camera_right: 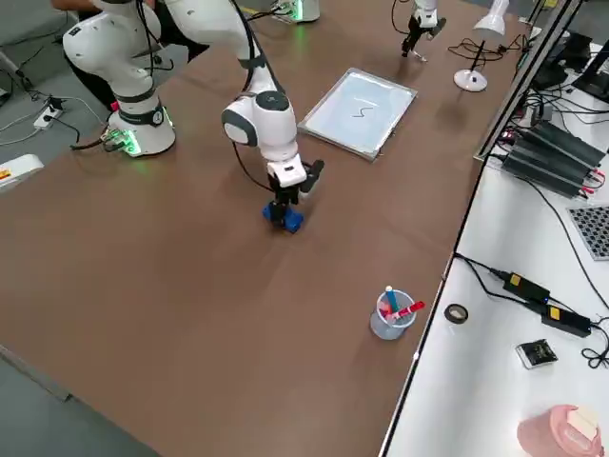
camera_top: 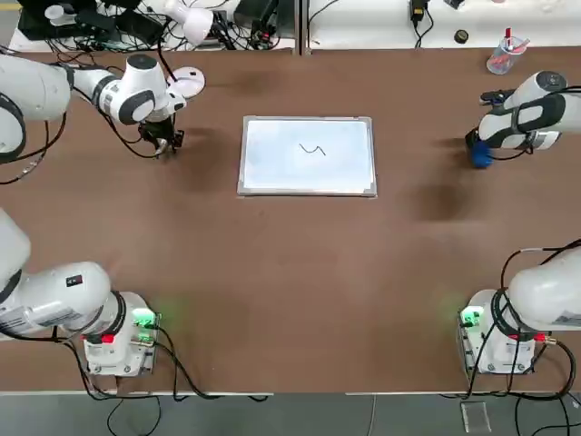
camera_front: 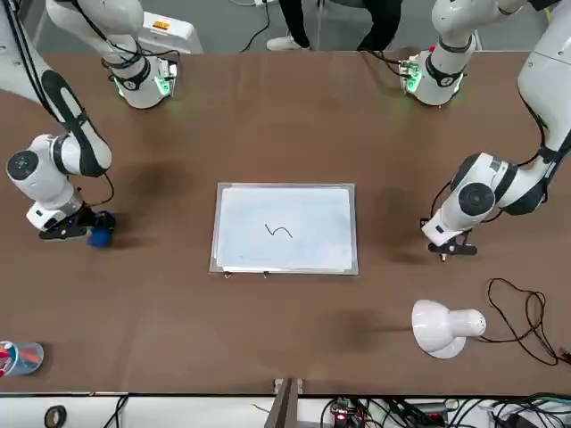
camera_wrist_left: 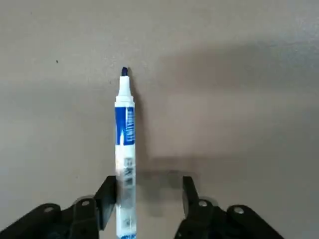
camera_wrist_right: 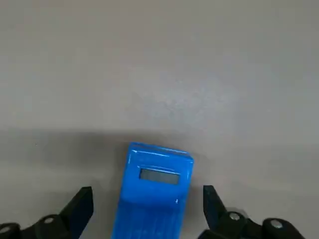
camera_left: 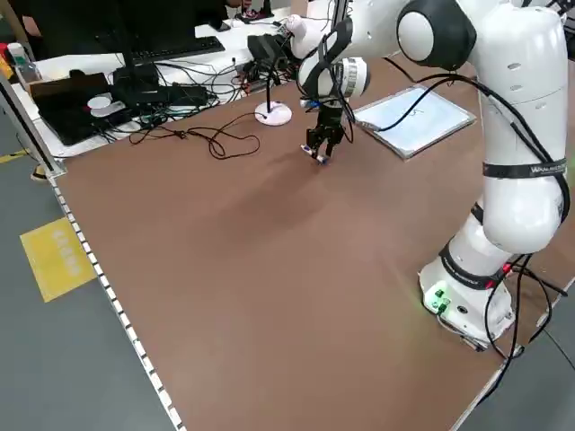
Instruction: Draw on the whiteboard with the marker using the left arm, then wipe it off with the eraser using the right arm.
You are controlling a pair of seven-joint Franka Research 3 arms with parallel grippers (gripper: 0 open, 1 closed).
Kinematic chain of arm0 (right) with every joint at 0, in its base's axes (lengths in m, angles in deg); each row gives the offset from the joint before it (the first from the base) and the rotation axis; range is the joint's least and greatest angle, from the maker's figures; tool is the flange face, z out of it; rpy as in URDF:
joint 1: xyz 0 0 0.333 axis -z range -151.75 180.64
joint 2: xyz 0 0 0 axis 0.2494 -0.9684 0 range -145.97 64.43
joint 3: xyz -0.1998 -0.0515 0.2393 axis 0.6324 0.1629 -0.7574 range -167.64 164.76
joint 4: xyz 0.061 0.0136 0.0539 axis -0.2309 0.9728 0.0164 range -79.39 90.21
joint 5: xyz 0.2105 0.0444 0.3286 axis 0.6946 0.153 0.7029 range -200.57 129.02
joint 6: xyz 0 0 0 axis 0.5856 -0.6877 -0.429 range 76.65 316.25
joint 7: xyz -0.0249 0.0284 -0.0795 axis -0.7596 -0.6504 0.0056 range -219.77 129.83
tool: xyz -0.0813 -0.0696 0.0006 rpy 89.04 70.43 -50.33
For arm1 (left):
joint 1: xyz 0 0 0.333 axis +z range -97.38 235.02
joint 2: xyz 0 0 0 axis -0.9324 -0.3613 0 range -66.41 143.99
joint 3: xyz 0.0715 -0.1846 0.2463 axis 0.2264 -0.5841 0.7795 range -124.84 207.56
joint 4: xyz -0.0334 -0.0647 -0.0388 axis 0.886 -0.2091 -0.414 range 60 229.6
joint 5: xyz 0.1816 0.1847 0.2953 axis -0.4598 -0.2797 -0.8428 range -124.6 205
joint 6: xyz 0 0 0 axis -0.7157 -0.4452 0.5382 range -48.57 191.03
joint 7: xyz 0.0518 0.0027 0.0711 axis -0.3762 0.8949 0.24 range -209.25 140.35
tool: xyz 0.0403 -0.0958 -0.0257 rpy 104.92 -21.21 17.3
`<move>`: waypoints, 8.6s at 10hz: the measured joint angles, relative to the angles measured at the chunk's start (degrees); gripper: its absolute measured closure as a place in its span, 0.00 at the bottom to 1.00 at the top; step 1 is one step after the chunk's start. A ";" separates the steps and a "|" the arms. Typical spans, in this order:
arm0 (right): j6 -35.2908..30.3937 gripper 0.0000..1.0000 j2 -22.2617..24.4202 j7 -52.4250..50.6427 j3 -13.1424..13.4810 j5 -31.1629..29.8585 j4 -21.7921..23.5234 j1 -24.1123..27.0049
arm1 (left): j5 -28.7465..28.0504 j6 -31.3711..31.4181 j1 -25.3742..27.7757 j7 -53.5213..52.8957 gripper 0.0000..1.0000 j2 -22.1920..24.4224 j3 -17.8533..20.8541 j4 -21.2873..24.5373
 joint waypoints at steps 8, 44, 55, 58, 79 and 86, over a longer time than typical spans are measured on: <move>3.27 0.03 -1.12 -0.08 -0.72 0.01 0.23 1.62 | 0.00 -0.46 -0.04 0.00 0.08 -0.22 -1.57 -4.14; -18.09 0.44 -10.48 67.34 -10.18 -16.97 -28.30 -34.51 | 35.18 -36.92 -13.84 -20.41 0.00 38.57 20.82 -15.90; -18.12 0.44 -17.14 73.62 -9.03 -19.57 -32.93 -36.89 | 35.24 -36.08 -13.29 -20.41 0.00 38.19 21.30 -15.61; -17.75 0.44 -17.91 75.92 -6.83 -20.22 -33.37 -39.34 | 35.24 -36.03 -13.29 -20.41 0.00 38.06 21.31 -15.61; -19.54 0.44 -28.23 90.20 -2.58 -21.41 -50.41 -52.76 | 35.25 -36.01 -12.20 -20.41 0.00 37.87 21.46 -15.50; -33.21 0.44 -24.46 82.04 -16.38 -20.84 -52.22 -35.63 | 35.30 -36.01 -12.23 -20.41 0.00 37.86 21.44 -15.48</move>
